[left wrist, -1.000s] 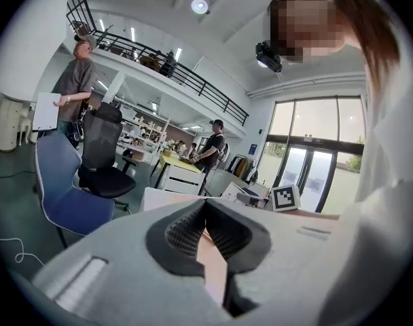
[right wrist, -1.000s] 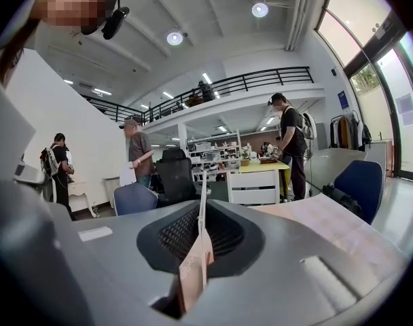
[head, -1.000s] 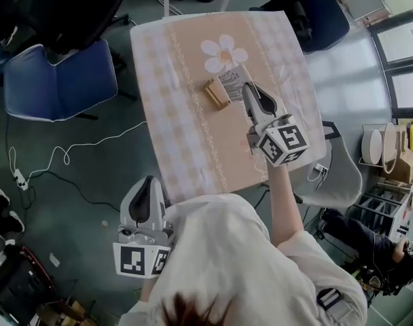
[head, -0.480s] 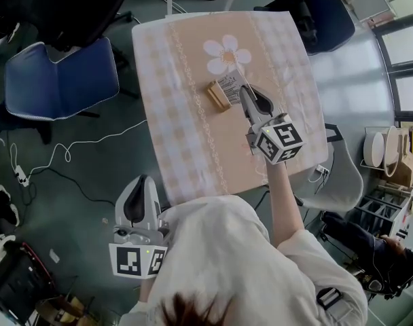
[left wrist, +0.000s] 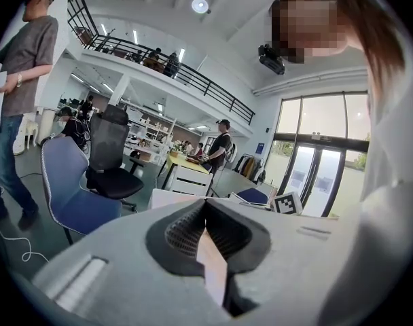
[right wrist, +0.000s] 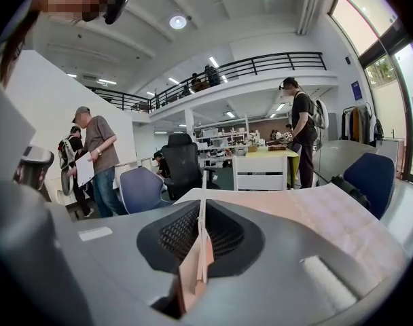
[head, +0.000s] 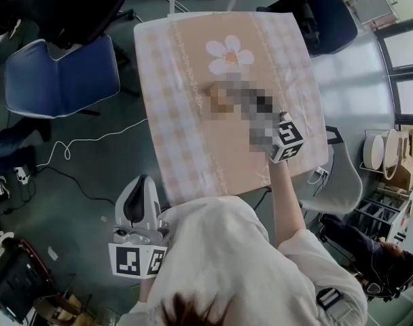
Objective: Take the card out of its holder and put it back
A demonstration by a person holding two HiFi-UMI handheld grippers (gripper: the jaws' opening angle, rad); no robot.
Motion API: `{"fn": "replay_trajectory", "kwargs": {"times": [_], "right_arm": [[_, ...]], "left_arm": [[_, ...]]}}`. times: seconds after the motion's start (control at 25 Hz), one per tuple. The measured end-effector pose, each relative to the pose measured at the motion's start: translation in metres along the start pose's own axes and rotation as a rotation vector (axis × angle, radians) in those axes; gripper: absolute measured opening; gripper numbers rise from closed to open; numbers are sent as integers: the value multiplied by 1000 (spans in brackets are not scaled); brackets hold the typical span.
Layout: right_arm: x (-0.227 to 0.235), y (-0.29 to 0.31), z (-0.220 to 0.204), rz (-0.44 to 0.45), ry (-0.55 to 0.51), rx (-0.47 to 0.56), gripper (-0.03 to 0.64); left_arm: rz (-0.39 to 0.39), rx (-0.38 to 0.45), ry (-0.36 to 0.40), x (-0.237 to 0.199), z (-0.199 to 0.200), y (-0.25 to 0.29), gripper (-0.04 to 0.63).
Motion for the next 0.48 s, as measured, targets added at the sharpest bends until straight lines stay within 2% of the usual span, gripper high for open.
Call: {"fn": "replay_trajectory", "kwargs": {"times": [0.48], "right_arm": [[2, 7, -5, -7, 15, -28, 18]], "left_arm": [[10, -1, -1, 1, 1, 0, 0]]}}
Point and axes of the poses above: the fingertips, and each gripper's own axes: y forward along the fingers, x to its right, z out of its top, the point moved 10 cm from there along -y, backward along the fingers, and after that the axes turned 11 degrees about y, right-handed, at the moved point
